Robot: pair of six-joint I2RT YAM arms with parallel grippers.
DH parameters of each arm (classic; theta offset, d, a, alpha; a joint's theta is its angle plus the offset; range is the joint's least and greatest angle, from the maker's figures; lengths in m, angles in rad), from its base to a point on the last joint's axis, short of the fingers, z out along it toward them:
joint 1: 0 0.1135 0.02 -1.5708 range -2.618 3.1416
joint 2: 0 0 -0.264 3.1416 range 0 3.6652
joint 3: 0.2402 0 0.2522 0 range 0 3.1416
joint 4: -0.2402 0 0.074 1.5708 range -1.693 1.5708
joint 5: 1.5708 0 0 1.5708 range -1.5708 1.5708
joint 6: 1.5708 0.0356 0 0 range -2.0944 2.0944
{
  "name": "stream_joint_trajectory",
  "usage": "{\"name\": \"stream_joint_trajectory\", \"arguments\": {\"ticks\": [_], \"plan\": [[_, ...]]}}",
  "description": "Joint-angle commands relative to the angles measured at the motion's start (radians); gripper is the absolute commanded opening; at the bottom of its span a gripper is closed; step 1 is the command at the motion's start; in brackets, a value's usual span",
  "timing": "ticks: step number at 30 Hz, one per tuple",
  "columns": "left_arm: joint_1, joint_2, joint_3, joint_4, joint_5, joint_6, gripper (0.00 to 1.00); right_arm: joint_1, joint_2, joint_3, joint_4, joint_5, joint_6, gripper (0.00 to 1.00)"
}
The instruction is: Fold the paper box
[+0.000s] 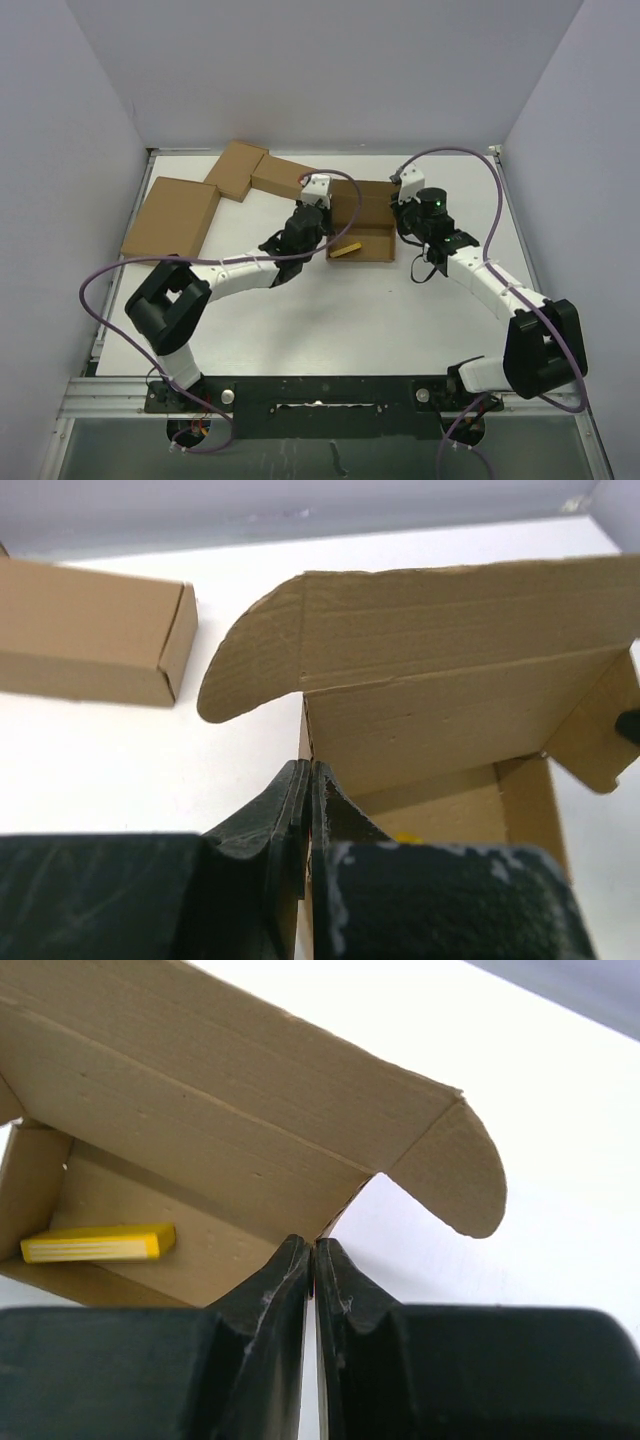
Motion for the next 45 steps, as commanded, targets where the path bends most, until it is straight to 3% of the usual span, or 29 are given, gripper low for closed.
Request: {"name": "stream_joint_trajectory", "arguments": {"ticks": [1,13,45], "plan": [[0.046,0.048,0.114,0.119,0.068,0.014,0.0,0.014,0.053,0.057,0.155,0.03,-0.005,0.08],[0.061,0.175,0.121,0.16,0.086,-0.057,0.0,0.015,0.139,0.028,0.219,0.043,0.06,0.07],[-0.005,0.113,-0.064,0.21,0.015,-0.137,0.0,0.032,0.015,-0.088,0.091,-0.029,0.079,0.15]]}}
